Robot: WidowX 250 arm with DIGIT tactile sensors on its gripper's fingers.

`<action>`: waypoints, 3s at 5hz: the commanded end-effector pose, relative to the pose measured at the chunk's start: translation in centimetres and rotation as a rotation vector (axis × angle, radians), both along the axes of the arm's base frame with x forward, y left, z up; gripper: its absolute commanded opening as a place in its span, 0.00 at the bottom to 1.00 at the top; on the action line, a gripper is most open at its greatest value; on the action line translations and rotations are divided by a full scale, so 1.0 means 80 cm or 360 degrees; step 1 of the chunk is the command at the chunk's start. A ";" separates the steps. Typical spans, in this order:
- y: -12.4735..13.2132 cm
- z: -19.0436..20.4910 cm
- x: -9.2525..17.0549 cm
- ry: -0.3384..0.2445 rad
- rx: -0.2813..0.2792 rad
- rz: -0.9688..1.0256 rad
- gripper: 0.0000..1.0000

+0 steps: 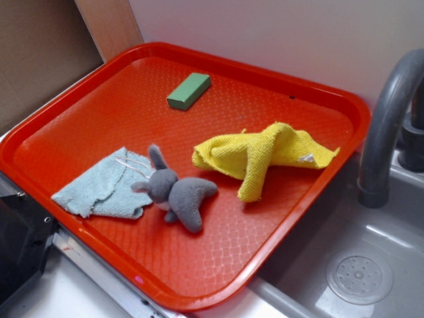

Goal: Grab the gray animal.

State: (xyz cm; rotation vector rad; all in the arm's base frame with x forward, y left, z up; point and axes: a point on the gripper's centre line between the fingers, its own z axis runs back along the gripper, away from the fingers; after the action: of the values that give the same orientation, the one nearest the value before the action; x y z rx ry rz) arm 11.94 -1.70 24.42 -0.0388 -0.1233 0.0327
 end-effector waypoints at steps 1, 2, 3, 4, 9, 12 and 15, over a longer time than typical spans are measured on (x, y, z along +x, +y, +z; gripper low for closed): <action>0.000 0.000 0.000 0.0000 0.0000 0.0000 1.00; -0.019 -0.020 0.031 -0.0135 -0.0007 -0.0397 1.00; -0.037 -0.034 0.054 -0.0237 -0.0044 -0.0794 1.00; -0.076 -0.066 0.070 -0.0211 -0.0021 -0.1196 1.00; -0.153 -0.222 0.065 0.0256 0.0100 -0.1559 1.00; -0.133 -0.275 0.057 0.0449 0.0196 -0.1493 1.00; -0.121 -0.240 0.061 0.0312 0.0233 -0.1339 0.00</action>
State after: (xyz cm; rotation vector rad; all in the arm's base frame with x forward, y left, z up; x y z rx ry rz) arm 17.14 -10.94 4.58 0.0736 0.1358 -0.8129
